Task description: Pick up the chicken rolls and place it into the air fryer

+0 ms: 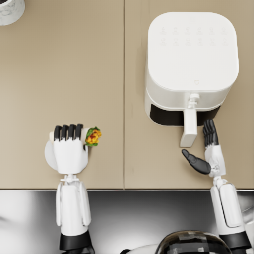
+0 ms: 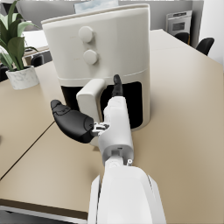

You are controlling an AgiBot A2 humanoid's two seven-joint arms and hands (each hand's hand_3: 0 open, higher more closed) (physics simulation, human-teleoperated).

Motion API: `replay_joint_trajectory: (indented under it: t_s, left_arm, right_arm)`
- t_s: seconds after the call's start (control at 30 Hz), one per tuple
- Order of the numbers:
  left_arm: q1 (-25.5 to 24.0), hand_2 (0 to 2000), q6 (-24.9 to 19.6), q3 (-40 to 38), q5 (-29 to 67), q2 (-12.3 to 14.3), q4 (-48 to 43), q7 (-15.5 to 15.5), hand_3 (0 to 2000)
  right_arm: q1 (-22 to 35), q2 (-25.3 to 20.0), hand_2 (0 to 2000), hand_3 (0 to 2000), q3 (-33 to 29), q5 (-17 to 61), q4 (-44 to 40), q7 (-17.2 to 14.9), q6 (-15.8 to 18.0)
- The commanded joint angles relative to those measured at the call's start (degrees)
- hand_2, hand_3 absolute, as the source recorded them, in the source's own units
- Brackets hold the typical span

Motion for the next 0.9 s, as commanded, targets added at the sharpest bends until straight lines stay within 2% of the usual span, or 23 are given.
replay_joint_trajectory:
  t_s: [0.03,0.3,0.4,0.43,0.47,0.53,0.57,0.6,0.67,0.77,0.9]
  left_arm:
    - [1.38,2000,-0.02,0.9,0.0,-0.06,-3.63,0.0,2000]
    - [2.66,2000,-0.09,2.88,-0.01,0.2,-5.77,0.0,2000]
    - [3.1,2000,-0.09,3.97,-0.01,0.37,-5.84,-0.02,2000]
    - [2.95,2000,-0.09,4.18,-0.02,0.42,-5.85,-0.02,2000]
    - [2.98,2000,-0.1,4.59,-0.02,0.48,-5.96,-0.02,2000]
    - [3.16,2000,-0.1,4.51,-0.02,0.58,-6.01,-0.03,2000]
    - [3.18,2000,-0.11,4.7,-0.02,0.64,-6.06,-0.03,2000]
    - [3.01,2000,-0.11,4.69,-0.02,0.67,-6.01,-0.03,2000]
    - [2.07,2000,-0.12,4.62,-0.03,0.69,-5.56,-0.03,2000]
    - [2.27,2000,-0.12,4.26,-0.04,0.78,-6.4,-0.03,2000]
    - [2.59,2000,-0.15,4.54,-0.04,0.89,-7.58,-0.03,2000]
  right_arm:
    - [2.72,-0.92,0,0,1.66,0.0,-5.71,0.0,0.0]
    - [4.03,-2.07,0,0,5.43,0.0,-10.09,0.0,0.0]
    - [5.37,-2.6,0,0,7.16,0.09,-10.54,0.03,-2.12]
    - [5.74,-2.65,1361,327,7.63,0.14,-10.94,0.03,-3.06]
    - [6.12,-2.64,2000,653,8.17,0.2,-11.36,0.05,-4.67]
    - [7.16,-2.8,2000,1307,10.05,0.26,-14.2,0.05,-9.68]
    - [7.57,-2.88,2000,1633,11.58,0.26,-15.38,0.06,-11.12]
    - [7.78,-2.77,2000,1960,13.22,0.33,-16.64,0.13,-10.97]
    - [9.41,-1.35,2000,2000,19.34,0.64,-19.18,0.5,-5.63]
    - [12.22,1.47,2000,2000,29.85,0.7,-19.66,0.5,-5.27]
    - [12.4,7.79,2000,2000,37.58,0.6,-11.76,0.16,-7.48]
